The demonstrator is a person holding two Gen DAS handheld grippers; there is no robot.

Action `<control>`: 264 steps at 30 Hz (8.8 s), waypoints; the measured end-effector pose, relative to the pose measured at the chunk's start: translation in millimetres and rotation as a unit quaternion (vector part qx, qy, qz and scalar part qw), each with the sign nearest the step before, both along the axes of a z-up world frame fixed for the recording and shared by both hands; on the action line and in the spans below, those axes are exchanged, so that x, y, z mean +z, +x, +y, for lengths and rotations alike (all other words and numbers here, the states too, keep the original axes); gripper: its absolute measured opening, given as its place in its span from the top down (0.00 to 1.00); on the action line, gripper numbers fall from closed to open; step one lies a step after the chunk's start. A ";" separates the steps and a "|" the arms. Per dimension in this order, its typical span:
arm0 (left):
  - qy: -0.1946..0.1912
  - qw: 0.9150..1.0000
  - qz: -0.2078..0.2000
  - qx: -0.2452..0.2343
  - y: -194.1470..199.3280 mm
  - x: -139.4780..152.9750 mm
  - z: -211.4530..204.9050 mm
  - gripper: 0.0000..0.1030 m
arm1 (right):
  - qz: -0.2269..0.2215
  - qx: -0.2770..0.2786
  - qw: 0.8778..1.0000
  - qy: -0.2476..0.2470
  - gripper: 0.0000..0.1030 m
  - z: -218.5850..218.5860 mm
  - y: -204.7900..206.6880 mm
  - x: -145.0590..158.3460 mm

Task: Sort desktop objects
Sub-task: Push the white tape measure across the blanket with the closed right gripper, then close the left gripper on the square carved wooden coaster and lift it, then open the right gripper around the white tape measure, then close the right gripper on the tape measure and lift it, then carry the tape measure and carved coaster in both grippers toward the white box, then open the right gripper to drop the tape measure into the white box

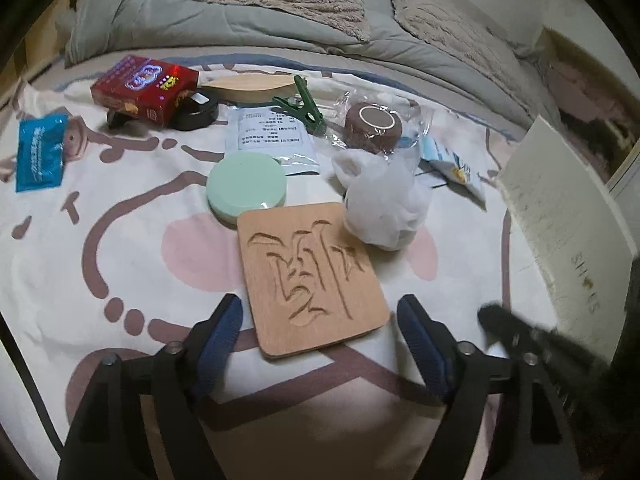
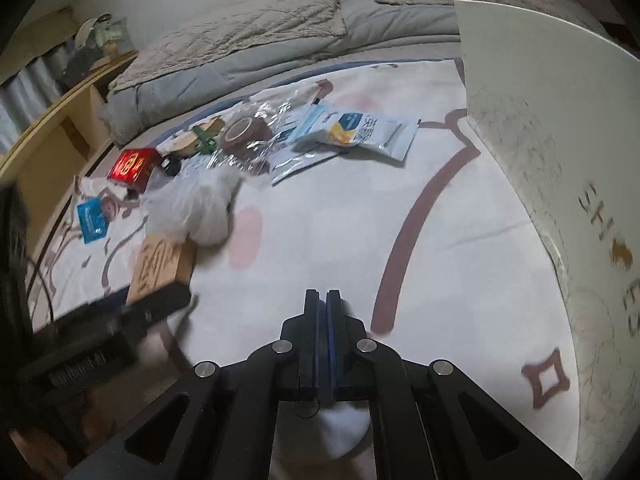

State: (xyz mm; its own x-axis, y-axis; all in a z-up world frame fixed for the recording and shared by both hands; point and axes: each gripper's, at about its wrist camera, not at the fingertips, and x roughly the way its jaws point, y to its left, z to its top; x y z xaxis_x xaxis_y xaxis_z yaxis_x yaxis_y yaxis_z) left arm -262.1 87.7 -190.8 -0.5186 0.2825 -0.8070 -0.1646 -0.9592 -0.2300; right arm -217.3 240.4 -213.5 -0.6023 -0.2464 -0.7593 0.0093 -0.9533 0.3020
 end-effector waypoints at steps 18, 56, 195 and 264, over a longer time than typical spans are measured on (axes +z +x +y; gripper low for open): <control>-0.056 0.996 -0.011 0.064 -29.1 -3.0 11.2 0.19 | 0.009 0.010 1.000 -0.006 0.97 -1.6 78.8 -2.3; -0.147 0.965 -0.063 -0.208 119.7 6.8 -51.2 0.38 | 0.013 0.021 0.999 0.023 0.97 -12.0 105.0 -1.6; -0.051 0.983 0.006 -0.177 127.2 1.5 -76.5 0.38 | 0.005 0.102 0.991 0.091 0.44 -45.2 172.6 18.8; -0.022 0.976 0.060 -0.209 157.6 116.3 39.9 0.38 | 0.030 -0.039 0.997 0.065 0.42 153.8 103.1 104.4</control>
State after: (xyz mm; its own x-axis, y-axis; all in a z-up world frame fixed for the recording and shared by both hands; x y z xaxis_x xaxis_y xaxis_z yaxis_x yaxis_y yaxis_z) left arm -104.5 127.6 -74.4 -0.4571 0.4568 -0.7632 -0.5673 -0.8106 -0.1454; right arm -114.2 394.2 -109.1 -0.6609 -0.0989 -0.7439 -0.0522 -0.9828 0.1770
